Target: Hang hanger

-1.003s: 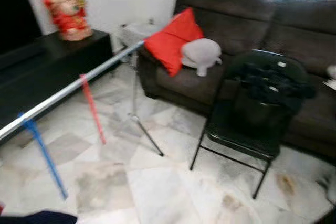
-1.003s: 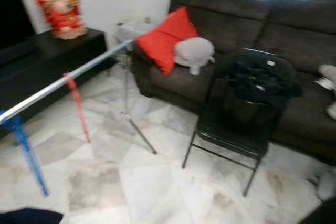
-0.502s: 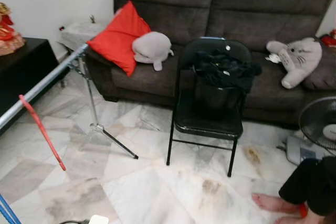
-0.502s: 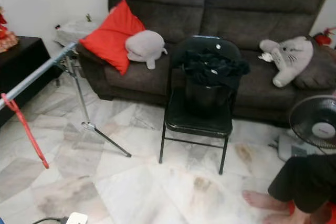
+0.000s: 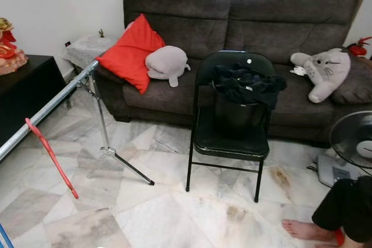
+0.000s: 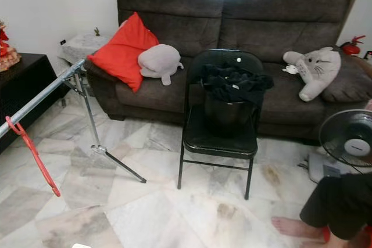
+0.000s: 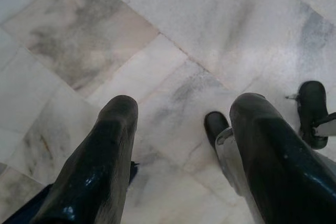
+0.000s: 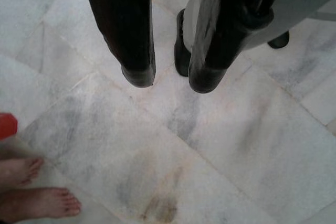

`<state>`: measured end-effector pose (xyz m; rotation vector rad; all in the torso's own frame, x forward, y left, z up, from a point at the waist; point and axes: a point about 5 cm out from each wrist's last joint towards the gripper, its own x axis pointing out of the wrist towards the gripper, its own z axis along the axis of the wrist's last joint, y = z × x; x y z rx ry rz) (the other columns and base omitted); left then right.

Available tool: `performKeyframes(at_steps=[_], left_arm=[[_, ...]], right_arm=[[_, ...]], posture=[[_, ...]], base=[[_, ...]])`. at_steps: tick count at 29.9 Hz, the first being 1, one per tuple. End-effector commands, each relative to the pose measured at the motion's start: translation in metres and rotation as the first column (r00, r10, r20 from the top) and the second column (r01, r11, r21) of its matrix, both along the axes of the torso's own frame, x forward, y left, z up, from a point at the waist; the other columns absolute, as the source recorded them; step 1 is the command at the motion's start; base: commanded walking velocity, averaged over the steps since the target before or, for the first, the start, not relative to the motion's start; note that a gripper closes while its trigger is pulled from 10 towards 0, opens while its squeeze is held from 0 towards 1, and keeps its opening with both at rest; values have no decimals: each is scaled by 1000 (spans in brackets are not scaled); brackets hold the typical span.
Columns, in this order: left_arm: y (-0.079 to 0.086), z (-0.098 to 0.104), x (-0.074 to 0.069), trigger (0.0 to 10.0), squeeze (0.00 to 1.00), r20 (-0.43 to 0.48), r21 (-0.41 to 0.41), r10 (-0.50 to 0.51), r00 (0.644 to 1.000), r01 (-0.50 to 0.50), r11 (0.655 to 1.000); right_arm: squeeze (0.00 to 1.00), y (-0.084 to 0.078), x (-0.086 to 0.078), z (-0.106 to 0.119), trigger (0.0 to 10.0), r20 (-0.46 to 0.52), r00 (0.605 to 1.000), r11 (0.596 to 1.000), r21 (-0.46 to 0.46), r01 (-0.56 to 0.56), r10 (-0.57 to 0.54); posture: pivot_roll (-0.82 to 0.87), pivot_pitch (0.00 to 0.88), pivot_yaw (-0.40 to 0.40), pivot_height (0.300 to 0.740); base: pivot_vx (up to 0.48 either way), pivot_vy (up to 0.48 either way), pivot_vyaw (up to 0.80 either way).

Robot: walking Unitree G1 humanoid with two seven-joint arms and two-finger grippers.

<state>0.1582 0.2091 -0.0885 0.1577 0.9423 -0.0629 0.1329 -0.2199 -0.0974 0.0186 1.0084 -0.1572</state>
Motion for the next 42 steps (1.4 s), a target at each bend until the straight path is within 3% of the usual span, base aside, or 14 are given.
performKeyframes(at_steps=[1, 12, 24, 30, 37, 42], left_arm=[[1, 0, -1, 10000, 0, -7, 9, 0, 1000, 0, 1000], [0, -2, -4, 10000, 0, -15, 5, -1, 1000, 1, 1000], [0, -2, -4, 10000, 0, -13, 5, -7, 1000, 7, 1000], [-1, -2, -4, 10000, 0, -23, 7, -8, 1000, 8, 1000], [-2, -3, -5, 10000, 0, -31, 7, -9, 999, 9, 1000], [-2, -4, -6, 10000, 0, -36, 7, -7, 999, 7, 1000]], right_arm=[[0, 2, 1, 0, 10000, 5, 1000, 1000, 0, -2, 2], [0, 0, -4, -1, 10000, -5, 1000, 1000, -1, 3, -3], [0, -13, -3, 2, 10000, 11, 1000, 1000, -10, 15, -15], [0, 10, 11, 1, 10000, 10, 1000, 1000, 5, 4, -4], [0, 16, 8, 0, 10000, 19, 1000, 1000, 4, -15, 15], [0, 25, 20, 3, 10000, 48, 998, 999, -16, -51, 52]], posture=[[-4, 2, 19, 740], [-3, 10, 18, 740], [-3, 8, 22, 740], [-3, 9, 26, 740], [-5, 11, 28, 740], [-5, 12, 26, 740]], base=[[300, 0, 0], [304, 0, -581], [303, 0, 0], [305, 0, 0], [304, 0, 0], [304, 0, 640]])
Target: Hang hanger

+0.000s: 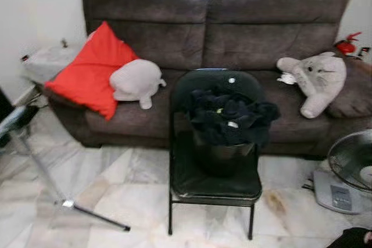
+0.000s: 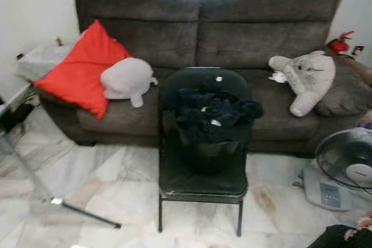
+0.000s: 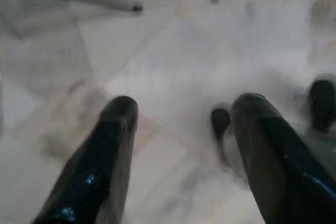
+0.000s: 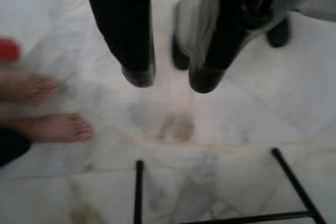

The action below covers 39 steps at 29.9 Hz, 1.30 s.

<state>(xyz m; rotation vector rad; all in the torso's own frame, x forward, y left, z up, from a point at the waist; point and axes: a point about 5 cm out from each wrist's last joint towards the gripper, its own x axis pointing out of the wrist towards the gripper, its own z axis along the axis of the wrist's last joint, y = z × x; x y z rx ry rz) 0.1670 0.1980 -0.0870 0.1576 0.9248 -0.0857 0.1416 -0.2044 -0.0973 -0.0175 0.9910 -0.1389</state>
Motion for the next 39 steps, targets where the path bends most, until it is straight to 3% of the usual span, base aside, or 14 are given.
performKeyframes(at_steps=[1, 5, 14, 23, 26, 28, 32, 33, 34, 35, 36, 39], left_arm=[[9, -5, -15, 10000, 0, -52, 19, 14, 999, -13, 1000], [10, -6, -17, 10000, 0, -56, 19, 16, 998, -15, 1000], [13, -7, -21, 10000, 0, -67, 22, 15, 998, -14, 1000], [9, -7, -20, 10000, 0, -63, 17, 12, 998, -11, 1000], [6, -7, -19, 10000, 0, -57, 11, 13, 998, -12, 1000], [5, -8, -20, 10000, 0, -59, 10, 13, 998, -12, 1000], [5, -8, -21, 10000, 0, -59, 5, 15, 998, -15, 1000], [5, -8, -22, 10000, 0, -59, 5, 16, 998, -16, 1000], [5, -9, -23, 10000, 0, -61, 3, 16, 998, -16, 1000], [5, -9, -24, 10000, 0, -63, 3, 15, 998, -15, 1000], [5, -9, -24, 10000, 0, -63, 3, 15, 998, -15, 1000], [4, -9, -25, 10000, 0, -64, 3, 16, 998, -16, 1000]], right_arm=[[0, 10, 12, 3, 10000, 34, 999, 1000, 11, -16, 16], [0, 11, 13, 4, 10000, 38, 999, 1000, 16, -9, 8], [0, 11, 18, 5, 10000, 50, 999, 1000, 21, 17, -18], [0, 6, 34, 14, 10000, 139, 976, 984, 71, 161, -169], [0, -1, 59, 31, 10000, 285, 905, 948, 123, 294, -317], [0, -3, 69, 39, 10000, 349, 873, 940, 142, 310, -341], [0, -6, 94, 66, 10000, 535, 765, 933, 197, 301, -359], [0, -6, 99, 75, 10000, 582, 734, 936, 198, 289, -350], [0, -5, 104, 95, 10000, 675, 669, 949, 190, 250, -311], [0, -4, 104, 108, 10000, 716, 642, 960, 169, 223, -275], [0, -4, 104, 108, 10000, 716, 642, 960, 169, 223, -275], [0, -2, 96, 129, 10000, 796, 599, 995, 35, 98, -87]], posture=[[-6, 12, 24, 740], [-6, 13, 24, 740], [-7, 17, 23, 740], [-43, 23, 17, 740], [-72, 20, 5, 740], [-82, 18, 0, 740], [-93, 20, -12, 740], [-104, 20, -15, 740], [-108, 21, -18, 740], [-108, 21, -18, 740], [-108, 21, -18, 740], [-103, 15, -17, 740]], base=[[304, 0, 800], [304, 0, 720], [202, 0, 0], [0, 0, 0], [0, 0, 0], [0, 0, 0], [0, 0, 0], [0, 0, 0], [0, 0, 0], [0, 0, 0], [0, 0, 0], [0, 0, 0]])
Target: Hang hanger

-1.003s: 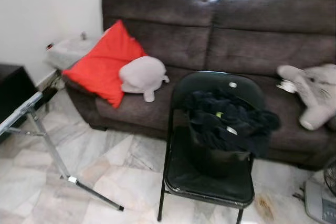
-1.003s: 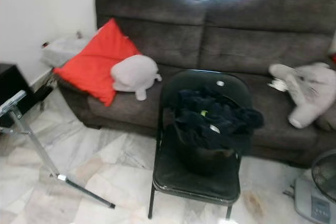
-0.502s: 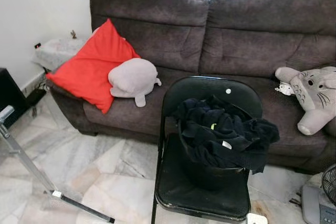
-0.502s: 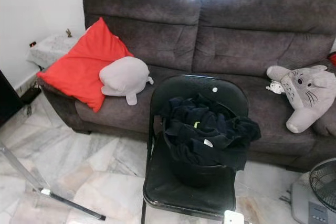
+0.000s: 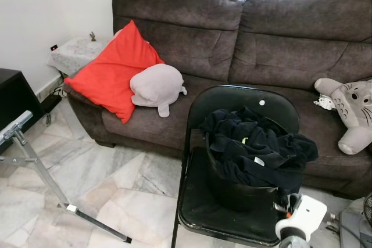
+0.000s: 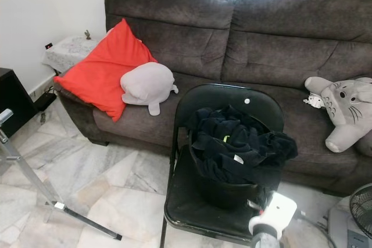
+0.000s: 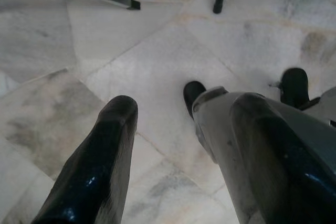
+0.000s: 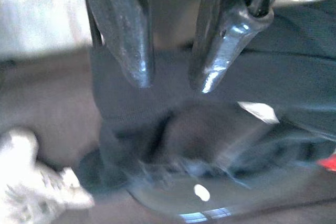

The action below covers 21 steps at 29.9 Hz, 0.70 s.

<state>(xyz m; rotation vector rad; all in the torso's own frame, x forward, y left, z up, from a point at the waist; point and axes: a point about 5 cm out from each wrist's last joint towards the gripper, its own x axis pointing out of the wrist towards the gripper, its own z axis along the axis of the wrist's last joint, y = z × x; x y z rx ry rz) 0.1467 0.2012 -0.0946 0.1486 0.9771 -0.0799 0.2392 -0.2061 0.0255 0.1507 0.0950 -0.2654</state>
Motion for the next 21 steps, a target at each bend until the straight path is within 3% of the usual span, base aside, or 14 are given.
performKeyframes(at_steps=[1, 4, 6, 10, 21], left_arm=[[1, -2, -5, 10000, 0, -13, 5, 3, 1000, -3, 1000], [1, -2, -6, 10000, 0, -14, 6, 3, 1000, -3, 1000], [3, -2, -7, 10000, 0, -16, 14, 2, 1000, -2, 1000], [8, -1, -7, 10000, 0, -20, 26, -10, 1000, 10, 1000], [13, 2, 1, 10000, 0, -3, 27, -11, 1000, 11, 1000]], right_arm=[[0, -3, -5, 12, 10000, 38, 998, 994, -106, -40, 44], [0, -10, -9, 22, 10000, 78, 997, 991, -133, 6, 4], [0, -20, -13, 47, 10000, 133, 989, 986, -149, 77, -58], [0, -24, -12, 71, 10000, 190, 975, 976, -164, 143, -111], [0, -16, -8, 75, 10000, 152, 983, 982, -142, 126, -104]], posture=[[-97, 15, -16, 740], [-92, 10, -11, 740], [-96, 11, 1, 740], [-99, 3, 16, 740], [-85, 5, 6, 740]], base=[[0, 0, 0], [0, 0, 0], [0, 0, 0], [123, 0, 0], [269, 0, 0]])
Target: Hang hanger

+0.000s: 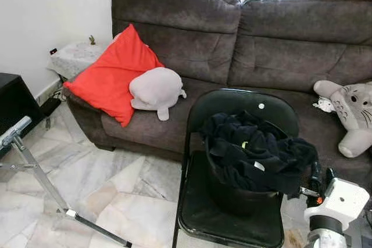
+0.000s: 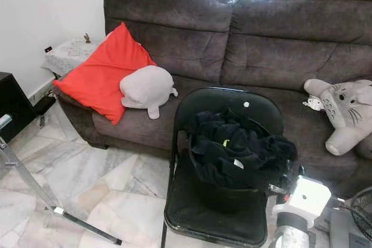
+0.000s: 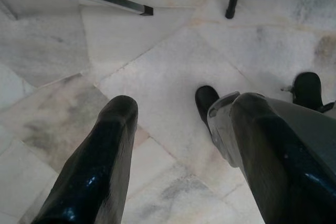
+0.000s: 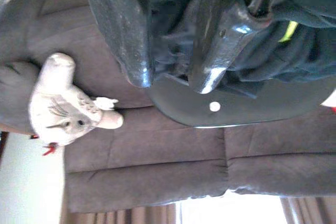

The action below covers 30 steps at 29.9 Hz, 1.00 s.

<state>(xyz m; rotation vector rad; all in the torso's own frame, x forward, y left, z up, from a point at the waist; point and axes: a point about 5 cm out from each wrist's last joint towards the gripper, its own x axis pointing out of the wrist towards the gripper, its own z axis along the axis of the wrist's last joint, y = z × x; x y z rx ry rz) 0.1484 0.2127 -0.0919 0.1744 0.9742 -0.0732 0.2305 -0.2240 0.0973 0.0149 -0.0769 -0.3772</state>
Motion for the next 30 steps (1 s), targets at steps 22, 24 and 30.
performKeyframes(at_steps=[22, 24, 30], left_arm=[[-12, -3, -2, 10000, 0, -9, -13, -6, 1000, 6, 1000], [-13, -3, 0, 10000, 0, -8, -15, -6, 1000, 6, 1000], [-13, -3, -1, 10000, 0, -12, -15, -5, 1000, 5, 1000]], right_arm=[[1000, -11, 5, 8, 10000, 2, 999, 995, 87, 49, -49], [1000, -11, 6, 9, 10000, 2, 999, 995, 90, 48, -48], [1000, -10, 7, 9, 10000, 2, 999, 995, 93, 40, -40]], posture=[[-82, 19, 0, 740], [-80, 19, 0, 740], [-79, 20, -1, 740]], base=[[98, 0, 0], [0, 0, 0], [0, 0, 0]])
